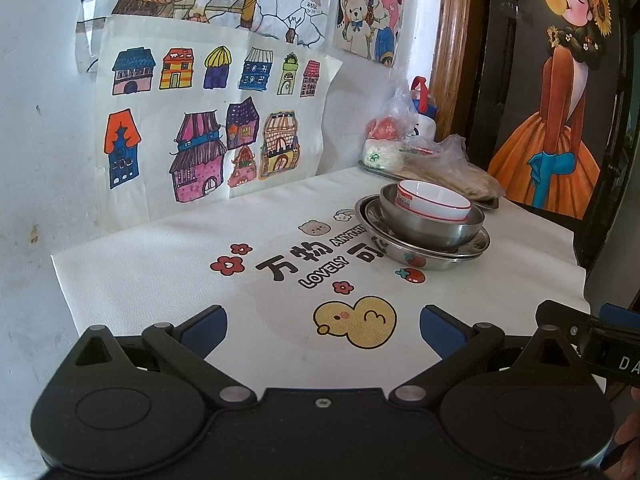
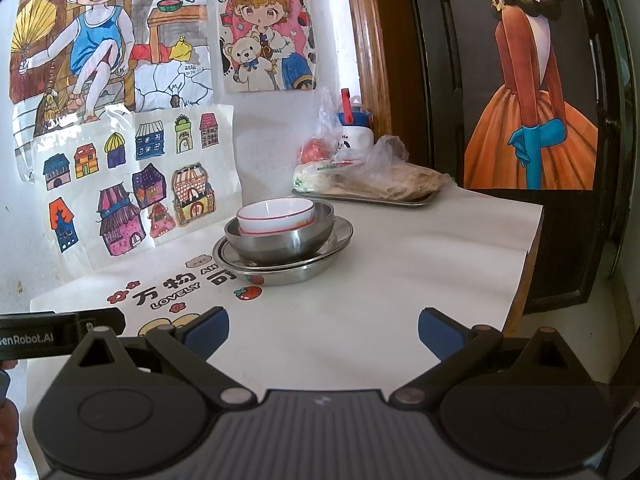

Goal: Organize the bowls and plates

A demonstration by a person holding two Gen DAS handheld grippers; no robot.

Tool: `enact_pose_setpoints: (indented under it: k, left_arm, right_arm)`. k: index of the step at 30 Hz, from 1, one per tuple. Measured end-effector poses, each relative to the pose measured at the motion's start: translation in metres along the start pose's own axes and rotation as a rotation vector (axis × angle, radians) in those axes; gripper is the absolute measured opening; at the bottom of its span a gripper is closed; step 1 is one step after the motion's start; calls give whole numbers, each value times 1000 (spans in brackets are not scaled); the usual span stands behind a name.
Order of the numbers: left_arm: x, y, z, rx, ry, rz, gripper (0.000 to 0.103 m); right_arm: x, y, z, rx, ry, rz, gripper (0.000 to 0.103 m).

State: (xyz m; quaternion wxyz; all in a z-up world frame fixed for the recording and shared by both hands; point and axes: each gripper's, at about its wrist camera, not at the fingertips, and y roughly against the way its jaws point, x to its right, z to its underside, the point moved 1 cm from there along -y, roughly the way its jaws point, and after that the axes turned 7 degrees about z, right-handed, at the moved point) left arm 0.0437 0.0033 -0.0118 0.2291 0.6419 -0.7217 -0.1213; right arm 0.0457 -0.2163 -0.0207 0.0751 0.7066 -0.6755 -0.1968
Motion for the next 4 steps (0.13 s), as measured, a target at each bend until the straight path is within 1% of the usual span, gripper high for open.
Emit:
enact_pose_setpoints:
  k: [4]
  left_arm:
    - [0, -1, 1, -2, 3, -1, 102]
  right_arm:
    - [0, -2, 2, -4, 1, 0, 103]
